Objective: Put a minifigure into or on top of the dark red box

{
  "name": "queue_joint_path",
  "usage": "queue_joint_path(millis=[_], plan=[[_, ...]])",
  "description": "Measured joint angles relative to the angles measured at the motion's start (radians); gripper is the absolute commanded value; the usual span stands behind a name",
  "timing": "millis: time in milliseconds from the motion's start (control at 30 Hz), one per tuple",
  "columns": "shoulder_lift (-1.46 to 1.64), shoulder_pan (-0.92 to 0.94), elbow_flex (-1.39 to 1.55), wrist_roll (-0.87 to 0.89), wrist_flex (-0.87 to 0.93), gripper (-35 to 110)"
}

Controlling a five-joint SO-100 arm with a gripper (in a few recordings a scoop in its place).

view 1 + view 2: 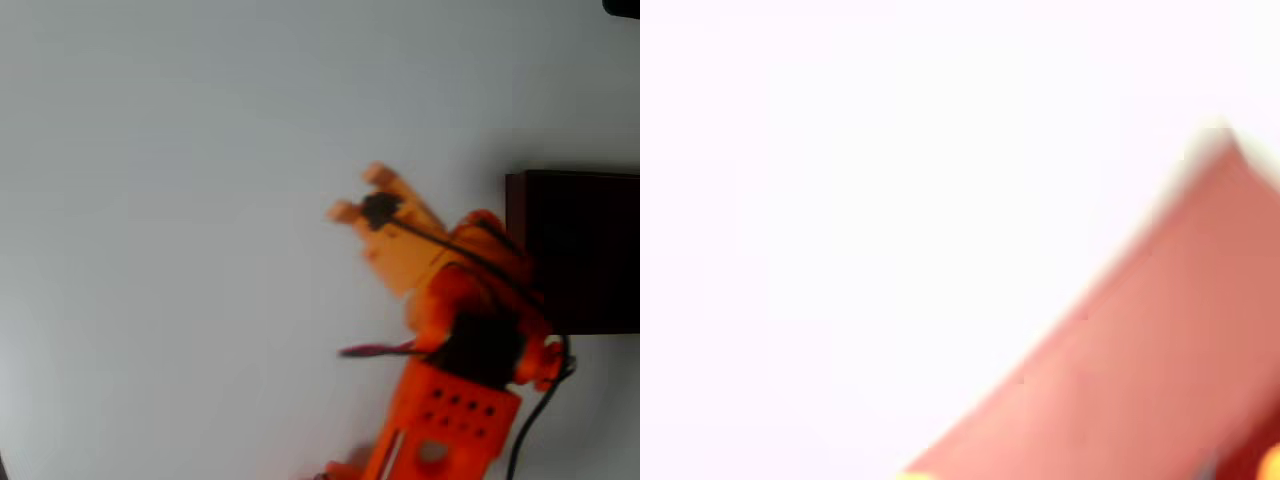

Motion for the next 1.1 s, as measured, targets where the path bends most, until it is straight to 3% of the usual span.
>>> queue_joint_path(millis=[233, 533, 733, 1000, 1100], plan=[[0.557, -0.367, 0.388, -0.006, -0.026, 1], [1.043, -0.75, 0.75, 0.002, -0.052, 0], [1.355, -0.836, 0.945, -0.002, 0.032, 0], [1.442, -0.927, 1.008, -0.132, 0.091, 0], [1.451, -0.951, 1.069, -0.091, 0.08, 0]])
